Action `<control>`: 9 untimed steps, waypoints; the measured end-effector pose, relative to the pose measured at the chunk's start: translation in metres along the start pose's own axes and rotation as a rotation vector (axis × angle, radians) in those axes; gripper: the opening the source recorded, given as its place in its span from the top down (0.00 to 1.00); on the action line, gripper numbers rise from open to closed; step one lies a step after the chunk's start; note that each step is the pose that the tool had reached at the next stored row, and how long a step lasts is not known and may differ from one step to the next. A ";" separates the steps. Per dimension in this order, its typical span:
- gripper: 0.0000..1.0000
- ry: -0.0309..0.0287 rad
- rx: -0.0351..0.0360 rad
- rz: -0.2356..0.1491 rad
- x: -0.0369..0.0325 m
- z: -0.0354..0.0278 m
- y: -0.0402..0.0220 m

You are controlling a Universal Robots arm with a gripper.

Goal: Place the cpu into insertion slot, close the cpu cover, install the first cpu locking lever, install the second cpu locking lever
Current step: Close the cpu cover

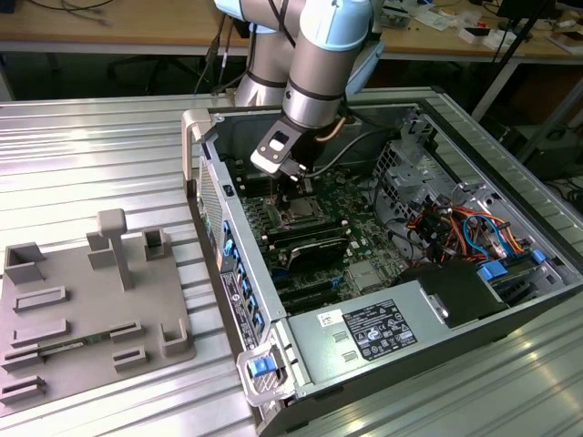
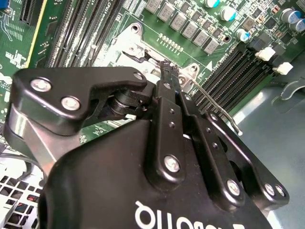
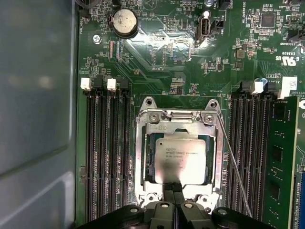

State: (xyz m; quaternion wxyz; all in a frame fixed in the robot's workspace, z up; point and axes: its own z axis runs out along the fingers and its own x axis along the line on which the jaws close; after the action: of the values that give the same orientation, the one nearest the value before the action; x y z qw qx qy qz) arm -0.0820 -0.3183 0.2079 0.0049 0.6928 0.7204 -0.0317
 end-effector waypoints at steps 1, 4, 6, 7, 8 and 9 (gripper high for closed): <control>0.89 0.0000 0.0000 0.000 -0.0001 -0.0012 0.0000; 0.89 -0.0001 0.0001 0.000 -0.0002 -0.0031 -0.0001; 0.89 0.0000 -0.0001 0.000 -0.0002 -0.0034 0.0002; 0.89 -0.0001 0.0001 0.000 -0.0003 -0.0036 0.0017; 0.89 -0.0001 0.0001 0.000 -0.0003 -0.0036 0.0035; 0.89 -0.0001 0.0000 0.000 -0.0004 -0.0036 0.0054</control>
State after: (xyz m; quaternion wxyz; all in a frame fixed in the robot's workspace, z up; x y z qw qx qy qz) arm -0.0765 -0.3183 0.2113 0.0049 0.6928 0.7204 -0.0318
